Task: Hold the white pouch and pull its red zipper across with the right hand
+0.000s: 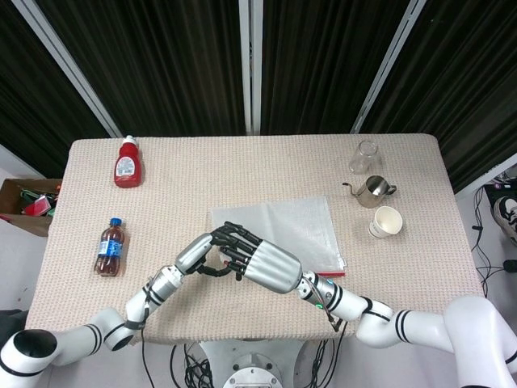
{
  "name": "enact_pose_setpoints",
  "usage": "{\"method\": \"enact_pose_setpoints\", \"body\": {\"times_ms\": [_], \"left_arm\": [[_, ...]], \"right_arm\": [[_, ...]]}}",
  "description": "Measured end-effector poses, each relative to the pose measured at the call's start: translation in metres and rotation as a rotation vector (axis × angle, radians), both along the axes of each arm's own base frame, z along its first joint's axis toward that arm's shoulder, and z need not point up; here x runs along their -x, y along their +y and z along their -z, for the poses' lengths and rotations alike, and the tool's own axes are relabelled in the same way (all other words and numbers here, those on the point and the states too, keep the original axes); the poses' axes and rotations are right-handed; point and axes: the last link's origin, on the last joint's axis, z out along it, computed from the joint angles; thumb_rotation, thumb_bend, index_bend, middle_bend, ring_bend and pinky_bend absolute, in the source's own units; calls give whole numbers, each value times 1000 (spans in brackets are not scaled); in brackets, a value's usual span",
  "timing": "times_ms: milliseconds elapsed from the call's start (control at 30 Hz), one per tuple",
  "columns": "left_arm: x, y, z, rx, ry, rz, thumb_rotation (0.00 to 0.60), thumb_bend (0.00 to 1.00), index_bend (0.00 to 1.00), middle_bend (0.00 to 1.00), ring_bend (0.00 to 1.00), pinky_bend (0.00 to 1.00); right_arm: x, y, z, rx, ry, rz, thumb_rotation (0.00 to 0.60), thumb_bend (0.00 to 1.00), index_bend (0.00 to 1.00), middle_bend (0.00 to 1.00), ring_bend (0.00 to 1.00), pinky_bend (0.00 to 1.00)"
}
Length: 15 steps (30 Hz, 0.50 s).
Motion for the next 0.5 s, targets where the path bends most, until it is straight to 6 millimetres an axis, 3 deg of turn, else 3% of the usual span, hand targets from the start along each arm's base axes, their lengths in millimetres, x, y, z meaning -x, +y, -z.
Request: {"method": "enact_pose_setpoints", "body": {"times_ms": [500], "left_arm": [[5,1,-14,130,-252,-95,600,437,628,187,98,121]], "right_arm": [[24,9,0,51,18,24,600,472,954,279,0,0]]}}
